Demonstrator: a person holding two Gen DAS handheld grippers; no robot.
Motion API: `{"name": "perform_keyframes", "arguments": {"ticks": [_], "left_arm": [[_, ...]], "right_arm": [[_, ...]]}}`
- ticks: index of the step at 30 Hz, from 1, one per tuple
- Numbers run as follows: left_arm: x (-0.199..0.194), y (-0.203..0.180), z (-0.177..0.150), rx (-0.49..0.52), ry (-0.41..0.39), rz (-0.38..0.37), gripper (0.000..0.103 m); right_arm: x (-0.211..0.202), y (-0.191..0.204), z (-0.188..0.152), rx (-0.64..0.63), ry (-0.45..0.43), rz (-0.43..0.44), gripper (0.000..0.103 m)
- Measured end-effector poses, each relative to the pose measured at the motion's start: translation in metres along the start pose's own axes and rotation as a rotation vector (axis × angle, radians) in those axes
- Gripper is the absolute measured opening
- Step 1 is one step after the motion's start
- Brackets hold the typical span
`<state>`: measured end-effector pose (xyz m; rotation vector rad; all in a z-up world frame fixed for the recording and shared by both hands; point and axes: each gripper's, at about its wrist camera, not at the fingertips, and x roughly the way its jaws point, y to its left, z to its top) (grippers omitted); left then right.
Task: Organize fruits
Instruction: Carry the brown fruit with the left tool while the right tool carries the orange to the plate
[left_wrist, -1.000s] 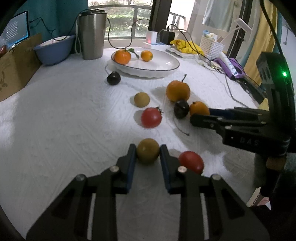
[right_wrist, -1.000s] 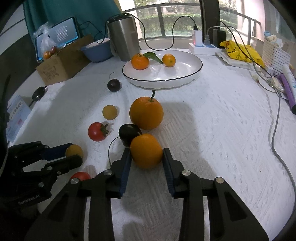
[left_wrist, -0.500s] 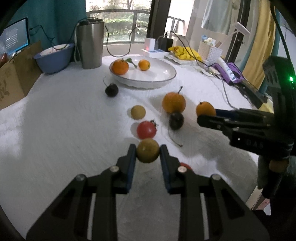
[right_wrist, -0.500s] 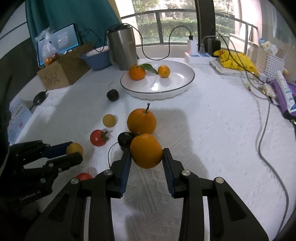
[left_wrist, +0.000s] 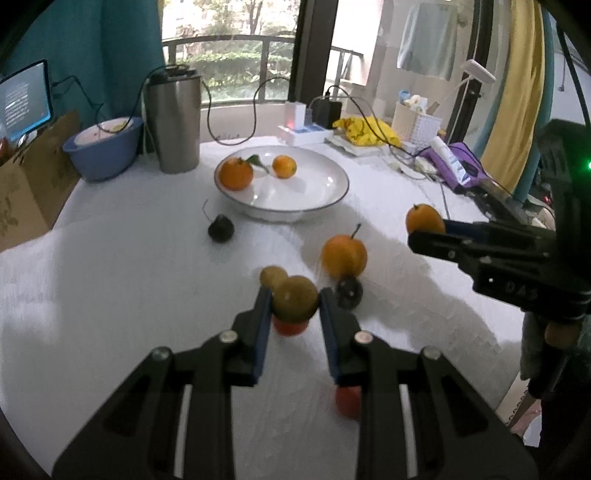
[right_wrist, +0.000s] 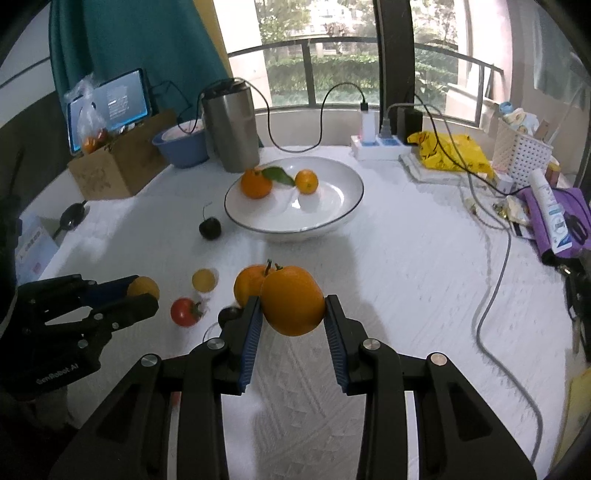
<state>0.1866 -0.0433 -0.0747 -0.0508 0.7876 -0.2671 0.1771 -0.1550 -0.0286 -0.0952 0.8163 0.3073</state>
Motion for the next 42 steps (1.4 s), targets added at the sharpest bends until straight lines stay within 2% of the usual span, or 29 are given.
{"name": "perform_keyframes", "arguments": {"ticks": [20,42], "left_arm": [[0.015,0.009,0.049,0.021,-0.050,0.002,0.027],[0.069,0.035,0.090,0.016,-0.051,0.009,0.027]], "right_arm": [[0.006,-0.015,0.043,0.002,-0.043,-0.027,0.036],[0.063,-0.018,0.084,-0.029,-0.009,0.022,0.036]]}}
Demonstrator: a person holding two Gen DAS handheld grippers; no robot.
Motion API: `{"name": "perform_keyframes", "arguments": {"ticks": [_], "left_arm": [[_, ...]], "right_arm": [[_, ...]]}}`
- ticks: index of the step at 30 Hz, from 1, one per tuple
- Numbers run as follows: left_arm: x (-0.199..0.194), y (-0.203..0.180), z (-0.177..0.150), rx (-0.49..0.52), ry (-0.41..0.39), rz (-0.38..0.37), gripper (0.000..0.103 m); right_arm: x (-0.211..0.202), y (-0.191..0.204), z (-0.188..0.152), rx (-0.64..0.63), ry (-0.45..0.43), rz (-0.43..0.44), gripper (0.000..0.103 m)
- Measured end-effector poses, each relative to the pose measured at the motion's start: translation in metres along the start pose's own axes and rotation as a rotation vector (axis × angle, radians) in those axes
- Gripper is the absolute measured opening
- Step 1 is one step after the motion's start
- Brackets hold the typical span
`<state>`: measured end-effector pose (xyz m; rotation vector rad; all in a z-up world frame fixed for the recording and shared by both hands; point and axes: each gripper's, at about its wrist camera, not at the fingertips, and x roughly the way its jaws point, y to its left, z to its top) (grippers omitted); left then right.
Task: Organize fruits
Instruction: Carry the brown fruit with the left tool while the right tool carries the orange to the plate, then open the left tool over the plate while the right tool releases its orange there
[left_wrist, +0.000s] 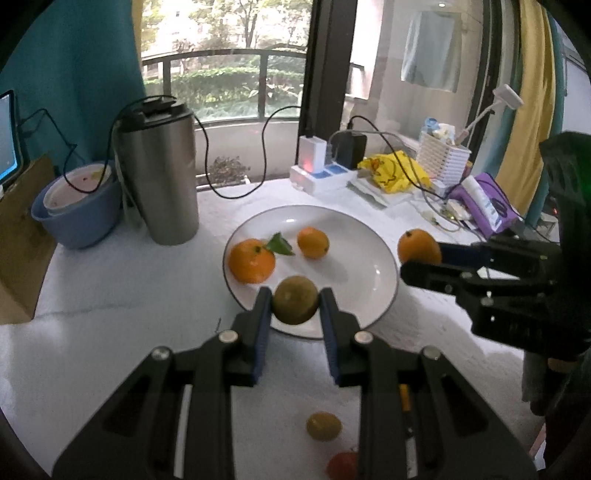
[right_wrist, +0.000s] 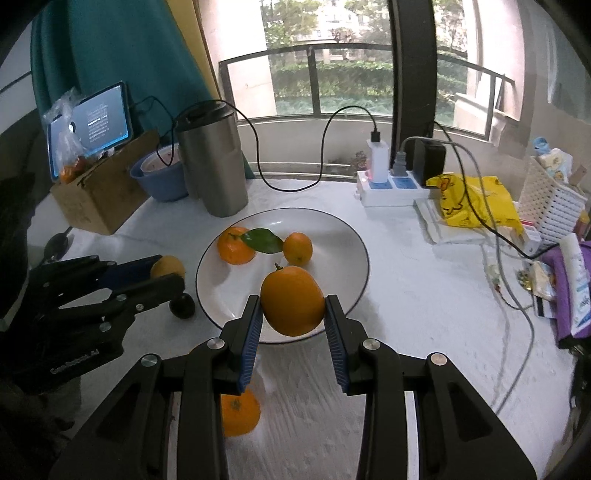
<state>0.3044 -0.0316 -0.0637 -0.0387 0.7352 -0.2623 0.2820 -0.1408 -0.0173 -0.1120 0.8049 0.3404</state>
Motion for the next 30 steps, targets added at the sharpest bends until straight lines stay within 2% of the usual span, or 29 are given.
{"name": "perform_keyframes", "arguments": {"ticks": [6,16,23,30], "left_arm": [[0.024,0.013,0.001,-0.021,0.031,-0.003,0.027],[0.048,0.027,-0.001,-0.077,0.091,-0.051,0.027],[0.053,0.030,0.002,-0.103,0.113,-0.082,0.028],[0.045,0.035,0.003,-0.110,0.108,-0.061,0.030]], "right_arm": [[0.025,0.005,0.009,-0.011,0.025,0.044,0.036],[0.067,0.010,0.017,0.000,0.084,0.114,0.036],[0.085,0.009,0.019,0.021,0.113,0.147,0.036],[0.098,0.017,0.022,0.000,0.130,0.149,0.036]]}}
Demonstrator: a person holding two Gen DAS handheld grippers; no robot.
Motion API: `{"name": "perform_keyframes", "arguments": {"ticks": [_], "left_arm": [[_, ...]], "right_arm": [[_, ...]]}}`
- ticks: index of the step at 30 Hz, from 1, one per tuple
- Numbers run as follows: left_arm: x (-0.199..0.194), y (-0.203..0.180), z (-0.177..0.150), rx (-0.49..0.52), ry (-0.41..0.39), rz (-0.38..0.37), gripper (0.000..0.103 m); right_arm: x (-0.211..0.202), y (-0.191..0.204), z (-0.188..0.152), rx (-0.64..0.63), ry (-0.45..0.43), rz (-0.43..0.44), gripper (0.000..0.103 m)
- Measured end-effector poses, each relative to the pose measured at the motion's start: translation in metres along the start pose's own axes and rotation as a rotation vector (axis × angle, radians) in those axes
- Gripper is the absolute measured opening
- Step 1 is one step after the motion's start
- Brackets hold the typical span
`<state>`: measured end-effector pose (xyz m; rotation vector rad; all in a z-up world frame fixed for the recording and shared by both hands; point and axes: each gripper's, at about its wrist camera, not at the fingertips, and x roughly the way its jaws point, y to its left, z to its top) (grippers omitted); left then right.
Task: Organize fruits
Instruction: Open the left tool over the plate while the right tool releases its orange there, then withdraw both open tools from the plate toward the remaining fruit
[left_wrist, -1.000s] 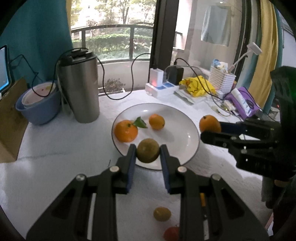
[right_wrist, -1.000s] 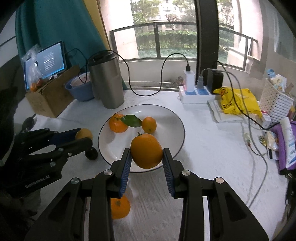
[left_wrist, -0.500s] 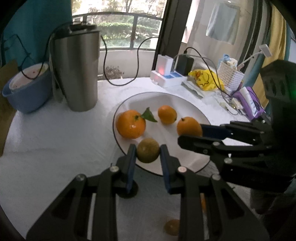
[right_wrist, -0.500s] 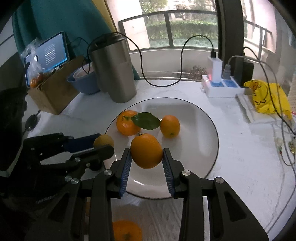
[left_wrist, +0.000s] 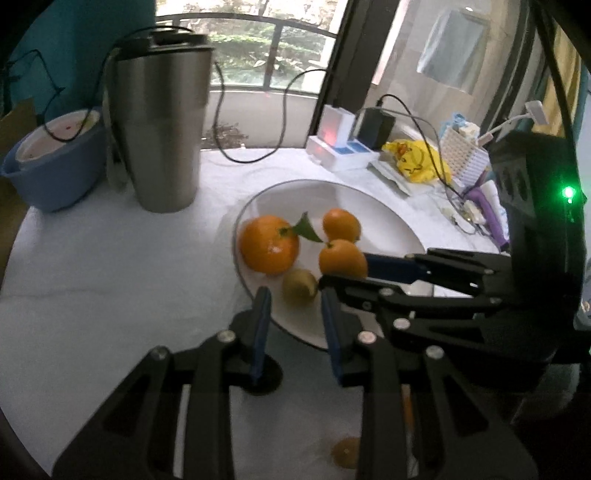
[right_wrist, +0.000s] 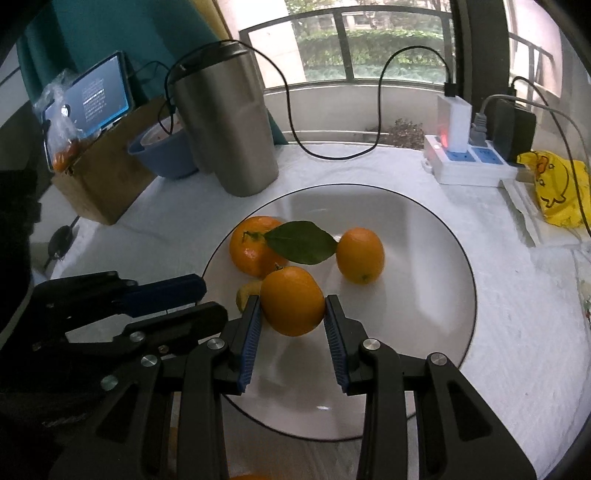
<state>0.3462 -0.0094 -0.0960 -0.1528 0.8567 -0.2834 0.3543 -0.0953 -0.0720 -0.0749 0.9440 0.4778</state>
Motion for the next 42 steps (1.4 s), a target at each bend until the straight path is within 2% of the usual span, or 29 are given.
{"name": "perform_keyframes", "arguments": {"ticks": [10,19,23,28,42], "left_arm": [[-0.012,0.020,-0.002,-0.028,-0.025,0.047,0.031],[-0.015,0.014,-0.003,-0.014,-0.027,0.047,0.032],[-0.020,0.010,-0.004,-0.008,-0.031,0.052,0.032],[-0.029,0.005,-0.006,0.003,-0.039,0.055,0.032],[-0.061,-0.020,-0.017,0.031,-0.078,0.056,0.034]], "right_arm": [[0.012,0.004,0.003,-0.002,0.019,-0.007,0.037],[0.011,0.009,0.002,-0.011,0.018,-0.028,0.037],[0.003,0.010,0.003,-0.006,-0.001,-0.034,0.039],[-0.007,0.009,0.002,0.003,-0.023,-0.039,0.050],[-0.051,0.015,-0.015,0.018,-0.082,-0.059,0.051]]}}
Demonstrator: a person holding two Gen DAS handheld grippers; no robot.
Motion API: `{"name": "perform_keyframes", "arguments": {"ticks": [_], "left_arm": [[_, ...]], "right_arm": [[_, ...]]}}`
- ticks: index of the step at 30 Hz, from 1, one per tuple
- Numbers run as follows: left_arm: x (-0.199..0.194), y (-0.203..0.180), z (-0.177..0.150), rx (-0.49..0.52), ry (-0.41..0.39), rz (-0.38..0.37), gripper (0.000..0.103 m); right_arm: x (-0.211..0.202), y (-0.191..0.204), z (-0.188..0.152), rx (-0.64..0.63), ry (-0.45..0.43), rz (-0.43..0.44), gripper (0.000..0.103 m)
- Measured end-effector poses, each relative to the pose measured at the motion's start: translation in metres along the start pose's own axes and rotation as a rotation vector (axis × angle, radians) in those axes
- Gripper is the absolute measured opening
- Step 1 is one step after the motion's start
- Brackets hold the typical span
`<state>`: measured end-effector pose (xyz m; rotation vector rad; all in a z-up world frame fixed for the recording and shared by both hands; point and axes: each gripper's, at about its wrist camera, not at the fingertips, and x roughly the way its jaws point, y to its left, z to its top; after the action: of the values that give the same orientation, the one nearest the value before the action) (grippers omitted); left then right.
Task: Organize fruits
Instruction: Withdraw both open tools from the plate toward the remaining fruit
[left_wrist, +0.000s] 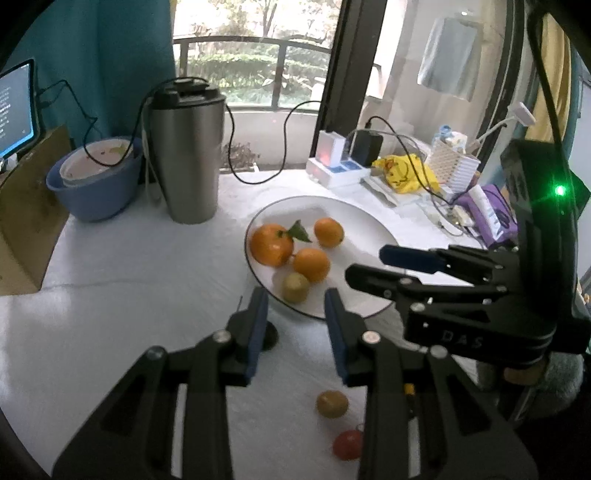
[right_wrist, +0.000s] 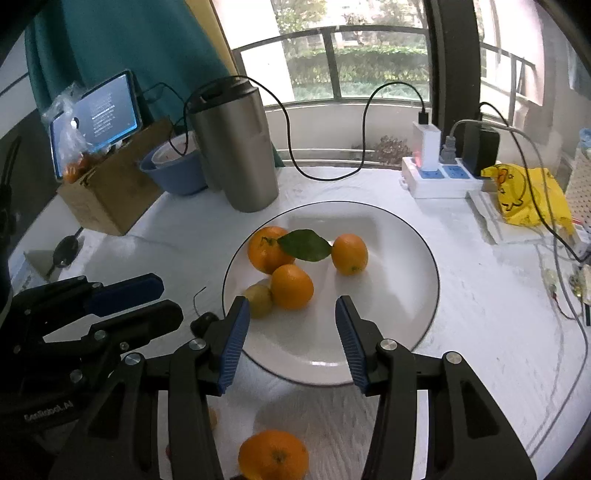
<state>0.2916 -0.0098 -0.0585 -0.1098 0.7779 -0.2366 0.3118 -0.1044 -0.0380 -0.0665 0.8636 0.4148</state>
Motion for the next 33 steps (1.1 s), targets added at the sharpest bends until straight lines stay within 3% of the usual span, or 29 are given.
{"name": "perform_keyframes", "arguments": {"ticks": [3,20,33], "left_arm": [[-0.009,-0.006,-0.003,0.000,-0.013,-0.006,0.047],[-0.048,-0.035,-0.028,0.024,-0.042,-0.019,0.048],[-0.059,-0.050,-0.064,0.023,-0.015,-0.030,0.048]], "right_arm": [[-0.012,0.001,-0.005,0.001,-0.012,-0.005,0.051],[-0.069,0.006,-0.035,0.010,-0.068,-0.043,0.051],[-0.095,0.002,-0.077,0.037,-0.059,-0.066,0.051]]}}
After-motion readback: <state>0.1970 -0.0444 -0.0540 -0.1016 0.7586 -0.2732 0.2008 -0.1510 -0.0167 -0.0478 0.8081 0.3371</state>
